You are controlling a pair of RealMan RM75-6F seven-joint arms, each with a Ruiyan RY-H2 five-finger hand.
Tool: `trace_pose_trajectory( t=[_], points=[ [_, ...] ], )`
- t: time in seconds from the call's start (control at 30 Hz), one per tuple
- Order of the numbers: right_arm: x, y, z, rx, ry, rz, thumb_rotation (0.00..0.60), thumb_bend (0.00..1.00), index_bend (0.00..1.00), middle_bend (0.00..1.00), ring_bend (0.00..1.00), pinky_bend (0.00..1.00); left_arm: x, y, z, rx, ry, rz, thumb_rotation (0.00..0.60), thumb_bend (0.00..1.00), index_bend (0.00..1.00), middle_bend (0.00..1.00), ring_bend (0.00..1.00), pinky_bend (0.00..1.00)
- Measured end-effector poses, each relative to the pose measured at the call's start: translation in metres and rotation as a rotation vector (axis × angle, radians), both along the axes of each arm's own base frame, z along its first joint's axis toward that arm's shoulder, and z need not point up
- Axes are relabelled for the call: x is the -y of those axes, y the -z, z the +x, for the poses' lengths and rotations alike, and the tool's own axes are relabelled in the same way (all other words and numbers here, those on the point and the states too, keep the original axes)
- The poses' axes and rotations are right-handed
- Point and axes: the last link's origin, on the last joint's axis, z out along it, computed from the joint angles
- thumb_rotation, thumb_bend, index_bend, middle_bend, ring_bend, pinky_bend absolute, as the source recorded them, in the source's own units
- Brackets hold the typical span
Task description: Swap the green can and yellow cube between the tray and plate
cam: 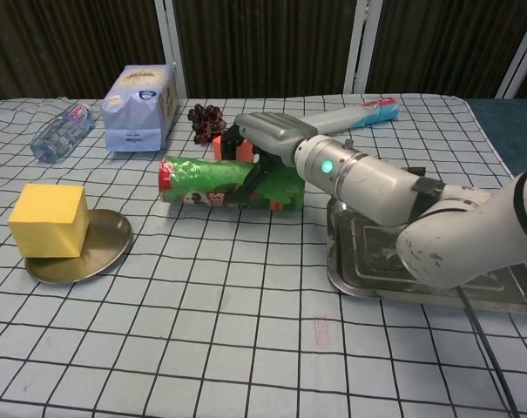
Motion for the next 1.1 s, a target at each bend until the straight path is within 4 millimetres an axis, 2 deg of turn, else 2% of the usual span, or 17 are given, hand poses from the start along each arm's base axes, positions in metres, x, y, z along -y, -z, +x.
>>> trace_pose_trajectory(
  t=[0.1,0.23,0.43,0.63,0.73,0.83,0.97,1.1],
  points=[
    [0.001,-0.003,-0.001,-0.013,-0.015,0.005,0.6,0.08,0.13,0.03,0.0,0.1,0.0,0.0,0.0,-0.007,0.001,0.0,0.6,0.34,0.08,0.07,0.0,0.14],
    [-0.001,-0.011,-0.001,-0.005,-0.058,-0.008,0.6,0.08,0.01,0.0,0.0,0.07,0.0,0.001,0.001,-0.01,0.001,0.001,0.6,0.34,0.08,0.07,0.0,0.14],
    [-0.008,-0.036,-0.007,0.023,-0.13,-0.046,0.6,0.08,0.0,0.0,0.0,0.05,0.001,0.003,0.003,-0.015,0.01,-0.007,0.6,0.34,0.08,0.07,0.0,0.14],
    [-0.035,-0.081,-0.032,0.022,-0.187,-0.127,0.6,0.08,0.0,0.0,0.0,0.05,0.002,0.006,0.006,-0.022,0.018,-0.015,0.6,0.34,0.07,0.07,0.0,0.14],
    [-0.06,-0.112,-0.056,0.022,-0.174,-0.164,0.6,0.08,0.0,0.0,0.0,0.05,0.003,0.009,0.009,-0.019,0.019,-0.031,0.6,0.34,0.06,0.05,0.0,0.13],
    [-0.089,-0.153,-0.091,0.017,-0.114,-0.19,0.6,0.08,0.0,0.0,0.0,0.04,0.001,0.015,0.015,0.004,0.025,-0.056,0.6,0.35,0.03,0.01,0.0,0.13],
    [-0.131,-0.209,-0.156,-0.066,0.019,-0.232,0.6,0.08,0.0,0.0,0.0,0.01,-0.003,0.021,0.021,-0.007,0.033,-0.083,0.6,0.35,0.0,0.0,0.0,0.12],
    [-0.166,-0.235,-0.201,-0.182,0.122,-0.282,0.6,0.05,0.0,0.0,0.0,0.0,-0.012,0.03,0.034,-0.015,0.045,-0.127,0.6,0.34,0.0,0.0,0.0,0.11]
  ],
)
